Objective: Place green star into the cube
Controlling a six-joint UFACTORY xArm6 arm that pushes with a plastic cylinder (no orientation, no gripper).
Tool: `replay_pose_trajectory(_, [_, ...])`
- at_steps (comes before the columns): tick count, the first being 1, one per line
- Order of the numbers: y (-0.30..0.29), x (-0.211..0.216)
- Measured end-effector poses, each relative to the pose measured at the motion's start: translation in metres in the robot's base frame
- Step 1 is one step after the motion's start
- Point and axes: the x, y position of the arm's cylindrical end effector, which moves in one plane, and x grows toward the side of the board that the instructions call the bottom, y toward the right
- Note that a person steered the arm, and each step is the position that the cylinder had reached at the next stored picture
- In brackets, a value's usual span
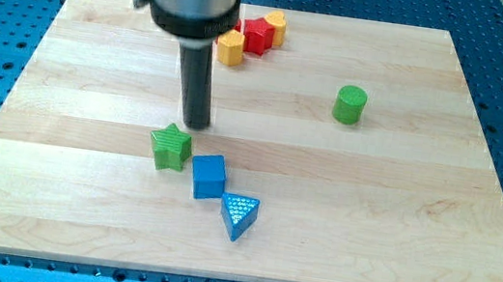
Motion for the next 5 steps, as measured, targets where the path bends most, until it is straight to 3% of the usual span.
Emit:
replay_pose_trajectory(1, [-0.045,0.027])
replay_pose_trajectory(2, [-0.006,0.069])
replay_pose_trajectory(4, [0.024,0.101])
replay_pose_trajectory(5, [0.043,0.047])
